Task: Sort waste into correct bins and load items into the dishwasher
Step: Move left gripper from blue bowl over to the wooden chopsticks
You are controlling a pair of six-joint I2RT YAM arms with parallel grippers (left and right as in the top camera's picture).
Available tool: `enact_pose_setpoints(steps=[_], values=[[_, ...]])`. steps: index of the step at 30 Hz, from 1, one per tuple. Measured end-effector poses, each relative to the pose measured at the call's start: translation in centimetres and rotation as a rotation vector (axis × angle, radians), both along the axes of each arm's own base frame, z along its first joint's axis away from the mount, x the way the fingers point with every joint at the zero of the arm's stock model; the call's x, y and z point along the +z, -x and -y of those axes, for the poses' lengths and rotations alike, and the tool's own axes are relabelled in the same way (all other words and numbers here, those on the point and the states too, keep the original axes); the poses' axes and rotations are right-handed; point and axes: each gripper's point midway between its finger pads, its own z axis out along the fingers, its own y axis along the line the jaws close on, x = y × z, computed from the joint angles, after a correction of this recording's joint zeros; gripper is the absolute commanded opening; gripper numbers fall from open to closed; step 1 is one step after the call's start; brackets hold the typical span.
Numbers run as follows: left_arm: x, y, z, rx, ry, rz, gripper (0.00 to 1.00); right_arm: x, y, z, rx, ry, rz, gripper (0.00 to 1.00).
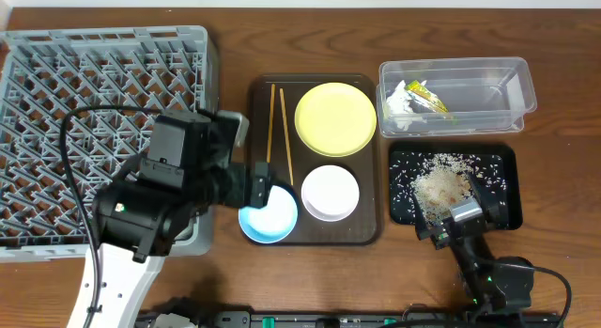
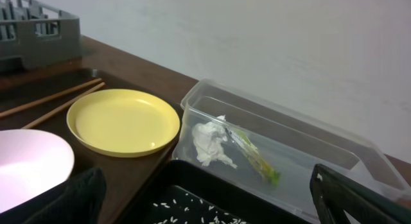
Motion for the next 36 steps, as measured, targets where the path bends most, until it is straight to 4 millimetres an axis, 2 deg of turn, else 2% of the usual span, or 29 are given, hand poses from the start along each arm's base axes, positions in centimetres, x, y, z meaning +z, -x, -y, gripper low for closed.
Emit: enact_pose_setpoints(steps=[3, 5, 10, 13, 17, 20, 22, 24, 28, 36], values=[[-0.5, -1.1, 0.4, 0.019, 0.011, -0.015, 0.98, 0.0, 0.0, 0.0, 0.0, 0.0, 0.0, 0.99], [-1.9, -1.8, 0.6, 0.03, 0.001, -0.066, 0.98, 0.0, 0.0, 0.0, -0.001, 0.0, 0.0, 0.99], [-7.4, -3.7, 1.5, 0.04, -0.091, -0.227, 0.99, 0.0, 0.0, 0.0, -0.002, 0.0, 0.0, 0.99], [-9.7, -4.7, 2.5, 0.033, -0.124, -0.26, 0.91, 0.0, 0.0, 0.0, -0.003, 0.0, 0.0, 0.99], [-11.6, -5.4, 3.9, 0.003, -0.163, -0.267, 0.86, 0.0, 0.0, 0.0, -0.003, 0.0, 0.0, 0.99], [-12.9, -6.4, 4.6, -0.002, -0.194, -0.253, 0.73, 0.0, 0.0, 0.0, -0.003, 0.0, 0.0, 0.99], [-13.6, -7.0, 4.7, 0.009, -0.205, -0.247, 0.68, 0.0, 0.0, 0.0, -0.003, 0.0, 0.0, 0.99], [-14.2, -7.9, 4.7, 0.026, -0.218, -0.232, 0.57, 0.0, 0.0, 0.0, -0.003, 0.0, 0.0, 0.99], [-15.3, -9.5, 4.2, 0.067, -0.261, -0.2, 0.41, 0.0, 0.0, 0.0, -0.003, 0.0, 0.0, 0.99], [-18.9, -11.5, 4.2, 0.127, -0.292, -0.211, 0.36, 0.0, 0.0, 0.0, -0.003, 0.0, 0.0, 0.99]])
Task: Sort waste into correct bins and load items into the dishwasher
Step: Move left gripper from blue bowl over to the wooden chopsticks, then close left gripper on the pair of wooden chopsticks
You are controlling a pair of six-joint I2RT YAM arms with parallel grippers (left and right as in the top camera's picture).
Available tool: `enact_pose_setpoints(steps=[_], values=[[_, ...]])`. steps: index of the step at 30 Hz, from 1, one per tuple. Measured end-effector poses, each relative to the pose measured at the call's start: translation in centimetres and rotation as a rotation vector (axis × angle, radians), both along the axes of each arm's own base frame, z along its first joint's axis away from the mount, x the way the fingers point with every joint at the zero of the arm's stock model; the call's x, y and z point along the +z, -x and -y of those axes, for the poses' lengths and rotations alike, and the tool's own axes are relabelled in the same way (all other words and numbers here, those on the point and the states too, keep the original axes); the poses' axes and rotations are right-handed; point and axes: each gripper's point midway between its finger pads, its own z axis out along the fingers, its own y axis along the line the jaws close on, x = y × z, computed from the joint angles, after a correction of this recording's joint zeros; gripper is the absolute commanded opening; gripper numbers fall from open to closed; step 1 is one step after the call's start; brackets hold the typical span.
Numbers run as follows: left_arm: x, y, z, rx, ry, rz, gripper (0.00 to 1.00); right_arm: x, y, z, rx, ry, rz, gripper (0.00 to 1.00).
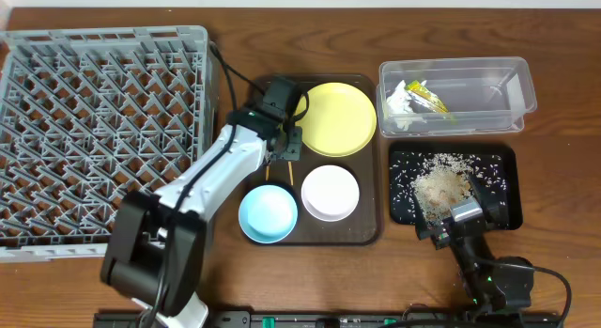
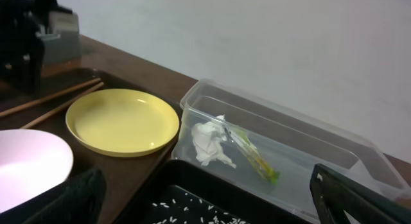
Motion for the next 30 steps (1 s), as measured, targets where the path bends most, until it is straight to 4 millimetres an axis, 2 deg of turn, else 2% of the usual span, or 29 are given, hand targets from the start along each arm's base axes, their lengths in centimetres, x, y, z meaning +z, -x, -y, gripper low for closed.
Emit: enact_pose_setpoints(steps=[12, 16, 21, 30], values=[[-3.8, -1.0, 0.2, 0.029, -0.02, -0.026, 0.32, 0.0, 0.0, 0.0, 0.0, 0.0, 0.0, 0.99], [-5.3, -0.9, 0.1, 0.03, -0.034, -0.052, 0.26, 0.0, 0.0, 0.0, 0.0, 0.0, 0.0, 0.99], [-5.3, -1.0, 0.1, 0.034, -0.034, -0.048, 0.06, 0.0, 0.0, 0.0, 0.0, 0.0, 0.0, 0.99], [-5.1, -0.8, 0.0, 0.033, -0.037, -0.057, 0.06, 0.0, 0.0, 0.0, 0.0, 0.0, 0.0, 0.99]])
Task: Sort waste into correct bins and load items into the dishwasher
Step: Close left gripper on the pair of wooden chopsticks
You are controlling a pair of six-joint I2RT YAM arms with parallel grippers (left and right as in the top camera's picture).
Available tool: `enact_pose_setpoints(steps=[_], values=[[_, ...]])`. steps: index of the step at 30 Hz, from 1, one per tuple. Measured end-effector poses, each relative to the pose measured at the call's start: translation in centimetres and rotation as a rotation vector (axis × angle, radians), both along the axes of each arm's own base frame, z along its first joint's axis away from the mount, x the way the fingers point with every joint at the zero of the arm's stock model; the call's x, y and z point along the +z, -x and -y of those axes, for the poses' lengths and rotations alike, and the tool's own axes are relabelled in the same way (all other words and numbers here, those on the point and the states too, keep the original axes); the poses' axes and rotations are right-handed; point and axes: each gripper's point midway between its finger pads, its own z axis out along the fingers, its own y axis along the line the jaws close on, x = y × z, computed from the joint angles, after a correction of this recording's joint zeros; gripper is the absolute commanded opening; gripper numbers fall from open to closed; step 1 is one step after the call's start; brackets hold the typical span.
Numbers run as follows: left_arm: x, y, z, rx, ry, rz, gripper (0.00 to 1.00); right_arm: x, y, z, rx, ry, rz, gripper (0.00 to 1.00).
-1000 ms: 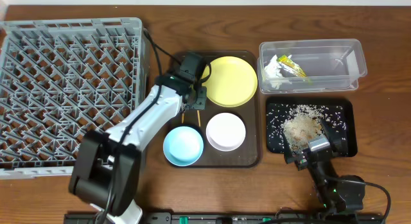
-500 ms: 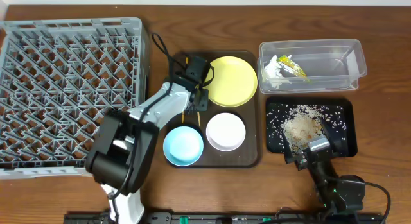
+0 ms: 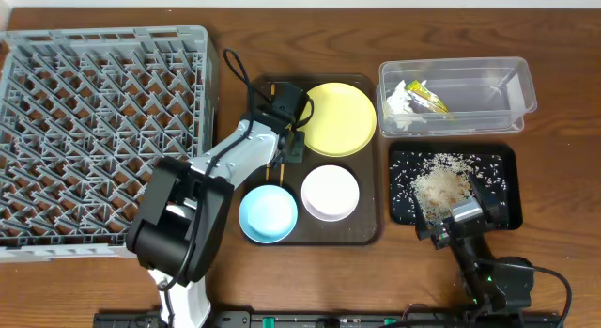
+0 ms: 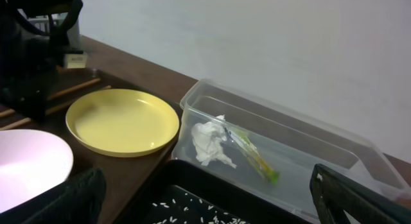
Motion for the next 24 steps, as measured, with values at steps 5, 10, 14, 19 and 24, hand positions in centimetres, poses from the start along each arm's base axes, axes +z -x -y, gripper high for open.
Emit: enact_pose_setpoints(steps=[5, 10, 14, 19, 24], values=[[2.2, 0.2, -0.3, 0.004, 0.01, 0.021, 0.06, 0.0, 0.0, 0.0, 0.0, 0.0, 0.0, 0.99], [10.3, -1.3, -1.5, 0.042, 0.057, 0.195, 0.06, 0.0, 0.0, 0.0, 0.0, 0.0, 0.0, 0.99], [14.9, -0.5, -5.0, 0.074, 0.01, 0.268, 0.06, 0.0, 0.0, 0.0, 0.0, 0.0, 0.0, 0.99], [16.2, 0.9, -11.6, 0.129, -0.149, 0.243, 0.06, 0.0, 0.0, 0.0, 0.0, 0.0, 0.0, 0.99], [15.1, 0.7, -16.7, 0.221, -0.207, 0.201, 0.06, 0.0, 0.0, 0.0, 0.0, 0.0, 0.0, 0.99]])
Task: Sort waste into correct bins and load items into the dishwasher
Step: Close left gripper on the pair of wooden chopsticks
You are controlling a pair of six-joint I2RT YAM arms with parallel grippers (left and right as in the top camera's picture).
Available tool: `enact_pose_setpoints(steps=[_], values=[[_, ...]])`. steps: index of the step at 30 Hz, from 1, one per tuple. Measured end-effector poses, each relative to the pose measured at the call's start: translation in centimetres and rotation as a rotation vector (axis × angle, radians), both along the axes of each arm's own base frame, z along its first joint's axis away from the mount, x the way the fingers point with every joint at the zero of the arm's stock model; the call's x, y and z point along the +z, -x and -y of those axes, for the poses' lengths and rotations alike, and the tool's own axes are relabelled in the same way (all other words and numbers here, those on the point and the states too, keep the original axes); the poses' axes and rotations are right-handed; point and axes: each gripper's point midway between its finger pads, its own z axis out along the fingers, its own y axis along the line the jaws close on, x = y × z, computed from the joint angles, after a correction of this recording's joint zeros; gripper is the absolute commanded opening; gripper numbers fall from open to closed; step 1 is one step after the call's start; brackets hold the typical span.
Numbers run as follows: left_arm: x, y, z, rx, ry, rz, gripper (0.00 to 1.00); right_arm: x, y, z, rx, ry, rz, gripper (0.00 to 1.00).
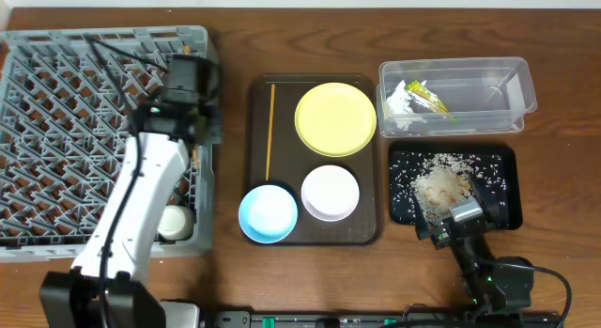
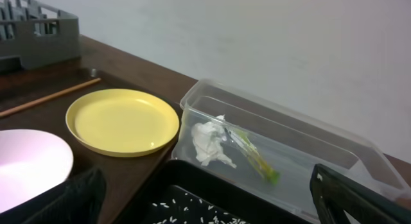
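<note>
My left gripper (image 1: 194, 131) hangs over the right edge of the grey dish rack (image 1: 56, 102). A thin tan chopstick (image 1: 193, 162) shows just below its fingers, and it appears shut on it. A second chopstick (image 1: 270, 131) lies on the brown tray (image 1: 255, 229), left of the yellow plate (image 1: 335, 118). The blue bowl (image 1: 268, 213) and white bowl (image 1: 330, 192) sit at the tray's front. My right gripper (image 2: 212, 208) rests open at the front edge of the black rice tray (image 1: 498, 164), with nothing between its fingers.
A clear bin (image 1: 498, 84) at the back right holds a crumpled tissue (image 2: 210, 144) and a green wrapper (image 2: 253, 156). A pale round object (image 1: 172, 220) sits in the rack's front right corner. Loose rice is scattered in the black tray.
My left gripper was down on the two chopsticks beside the yellow plate and is now over the rack's right edge. Only one chopstick lies on the tray. The right arm has not moved.
At first the left arm stood by the blue bowl with both chopsticks lying on the tray. Then its gripper was at the chopsticks next to the yellow plate, and stayed there. Now one chopstick has left the tray and the gripper is at the rack.
</note>
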Motion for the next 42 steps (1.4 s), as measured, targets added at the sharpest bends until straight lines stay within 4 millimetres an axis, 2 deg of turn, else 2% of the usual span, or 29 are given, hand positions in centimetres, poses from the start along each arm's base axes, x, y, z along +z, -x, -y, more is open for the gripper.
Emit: enact_pose_setpoints(steps=[3, 6, 7, 9, 10, 12, 15, 18, 22, 26, 30, 35, 38, 42], values=[[-1.0, -0.3, -1.6, 0.035, -0.007, -0.025, 0.06, 0.0, 0.0, 0.0, 0.0, 0.0, 0.0, 0.99], [-2.3, -0.4, -2.1, 0.031, -0.016, -0.066, 0.06, 0.0, 0.0, 0.0, 0.0, 0.0, 0.0, 0.99], [-2.7, -0.4, -2.1, 0.025, -0.018, -0.079, 0.11, 0.0, 0.0, 0.0, 0.0, 0.0, 0.0, 0.99], [-3.6, -0.3, -2.0, 0.004, -0.024, -0.11, 0.4, 0.0, 0.0, 0.0, 0.0, 0.0, 0.0, 0.99], [-4.0, -0.2, -2.0, -0.01, -0.028, -0.125, 0.48, 0.0, 0.0, 0.0, 0.0, 0.0, 0.0, 0.99], [-4.3, -0.1, -1.8, -0.026, -0.026, -0.138, 0.59, 0.0, 0.0, 0.0, 0.0, 0.0, 0.0, 0.99], [-4.2, -0.1, -1.2, -0.041, 0.01, -0.131, 0.65, 0.0, 0.0, 0.0, 0.0, 0.0, 0.0, 0.99], [-3.4, -0.4, 0.7, -0.091, 0.102, -0.098, 0.65, 0.0, 0.0, 0.0, 0.0, 0.0, 0.0, 0.99], [-2.0, -1.3, 4.6, -0.193, 0.216, -0.027, 0.63, 0.0, 0.0, 0.0, 0.0, 0.0, 0.0, 0.99], [-2.2, -1.9, 7.9, -0.277, 0.245, -0.01, 0.63, 0.0, 0.0, 0.0, 0.0, 0.0, 0.0, 0.99], [-5.3, -2.7, 10.0, -0.302, 0.234, -0.057, 0.56, 0.0, 0.0, 0.0, 0.0, 0.0, 0.0, 0.99], [-10.6, -3.5, 10.5, -0.258, 0.229, -0.143, 0.48, 0.0, 0.0, 0.0, 0.0, 0.0, 0.0, 0.99], [-12.3, -3.7, 10.7, -0.247, 0.24, -0.163, 0.48, 0.0, 0.0, 0.0, 0.0, 0.0, 0.0, 0.99], [-13.3, -3.6, 11.4, -0.247, 0.26, -0.182, 0.49, 0.0, 0.0, 0.0, 0.0, 0.0, 0.0, 0.99]])
